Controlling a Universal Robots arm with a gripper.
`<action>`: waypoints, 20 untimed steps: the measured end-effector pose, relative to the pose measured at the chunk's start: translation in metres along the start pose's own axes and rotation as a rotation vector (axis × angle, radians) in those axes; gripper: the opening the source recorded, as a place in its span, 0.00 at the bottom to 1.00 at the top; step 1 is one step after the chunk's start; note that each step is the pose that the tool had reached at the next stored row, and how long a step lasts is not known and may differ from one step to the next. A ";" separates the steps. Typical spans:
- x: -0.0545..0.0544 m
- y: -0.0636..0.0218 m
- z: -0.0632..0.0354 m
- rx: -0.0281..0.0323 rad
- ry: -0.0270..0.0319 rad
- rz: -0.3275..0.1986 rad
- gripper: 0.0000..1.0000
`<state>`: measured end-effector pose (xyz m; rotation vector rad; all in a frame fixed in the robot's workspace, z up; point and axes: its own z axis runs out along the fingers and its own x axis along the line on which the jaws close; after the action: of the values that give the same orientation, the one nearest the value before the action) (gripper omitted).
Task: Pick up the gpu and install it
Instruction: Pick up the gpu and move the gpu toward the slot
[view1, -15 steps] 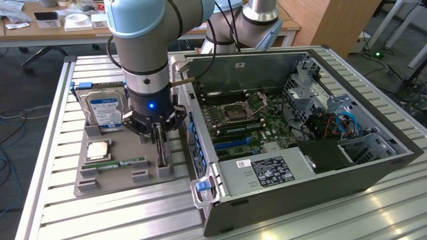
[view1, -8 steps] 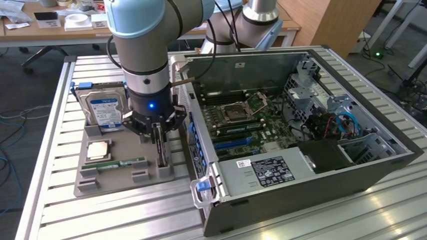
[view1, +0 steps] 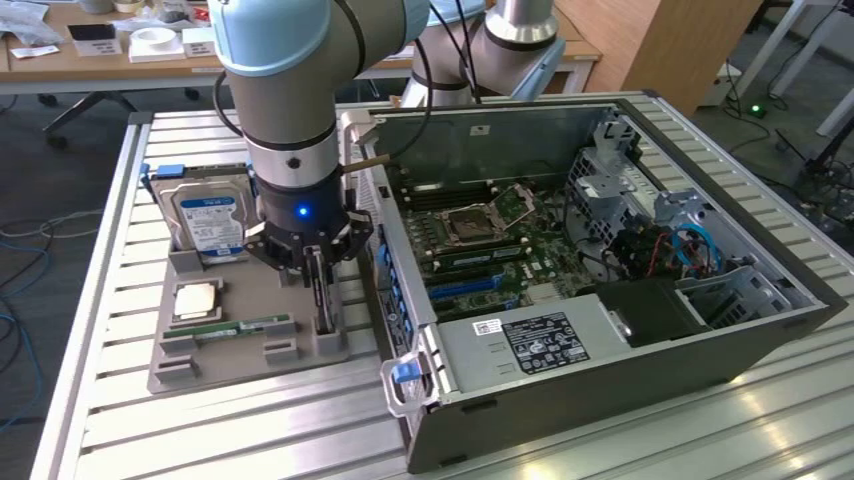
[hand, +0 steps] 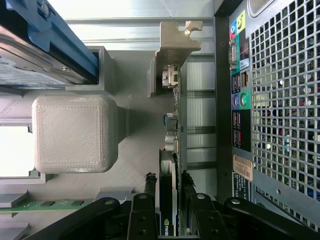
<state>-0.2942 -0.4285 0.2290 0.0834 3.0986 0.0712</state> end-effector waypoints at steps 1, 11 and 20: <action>0.000 0.0000 0.0000 0.0000 0.0000 0.000 0.31; 0.000 0.0000 0.0000 0.0001 0.0000 0.000 0.26; 0.000 0.0000 0.0000 -0.0003 0.0005 -0.008 0.26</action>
<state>-0.2943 -0.4285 0.2290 0.0703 3.0992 0.0714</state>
